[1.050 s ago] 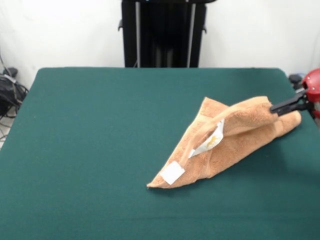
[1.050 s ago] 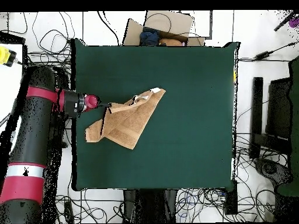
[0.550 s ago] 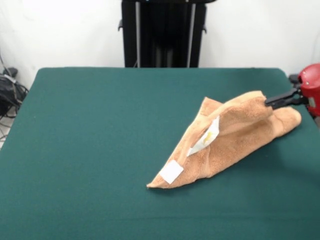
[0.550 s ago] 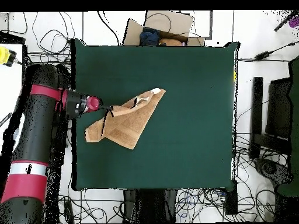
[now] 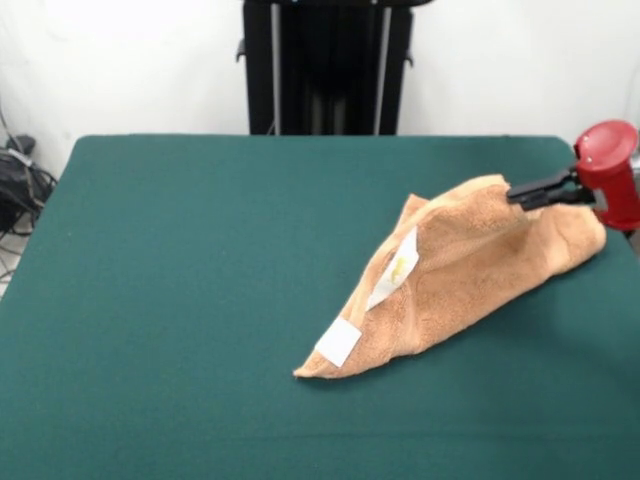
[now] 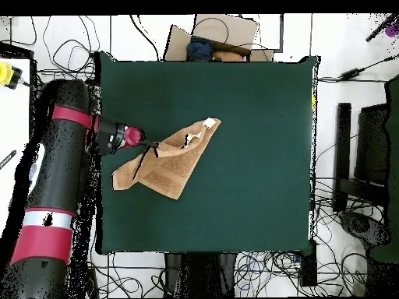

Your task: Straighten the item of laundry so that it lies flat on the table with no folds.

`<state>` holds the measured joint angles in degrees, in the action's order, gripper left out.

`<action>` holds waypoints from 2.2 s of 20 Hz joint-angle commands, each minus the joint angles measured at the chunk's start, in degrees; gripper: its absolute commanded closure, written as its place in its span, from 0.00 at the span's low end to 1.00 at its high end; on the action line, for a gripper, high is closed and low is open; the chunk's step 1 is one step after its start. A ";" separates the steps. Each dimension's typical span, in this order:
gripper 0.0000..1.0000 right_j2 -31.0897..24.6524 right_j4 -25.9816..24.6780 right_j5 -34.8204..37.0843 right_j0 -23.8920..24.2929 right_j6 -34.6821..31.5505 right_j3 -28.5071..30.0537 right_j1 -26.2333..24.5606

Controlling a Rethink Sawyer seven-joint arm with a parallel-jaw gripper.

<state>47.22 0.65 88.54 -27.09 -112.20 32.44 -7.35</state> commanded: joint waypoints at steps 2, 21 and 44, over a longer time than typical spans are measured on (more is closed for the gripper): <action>1.00 -0.88 2.59 7.46 3.48 -13.83 -6.53 -3.07; 1.00 -0.88 4.60 17.75 7.89 -14.86 -16.30 -4.33; 1.00 -1.29 4.11 19.48 5.85 -19.89 -7.49 0.35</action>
<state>47.80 3.31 104.16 -20.89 -112.24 18.06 -8.53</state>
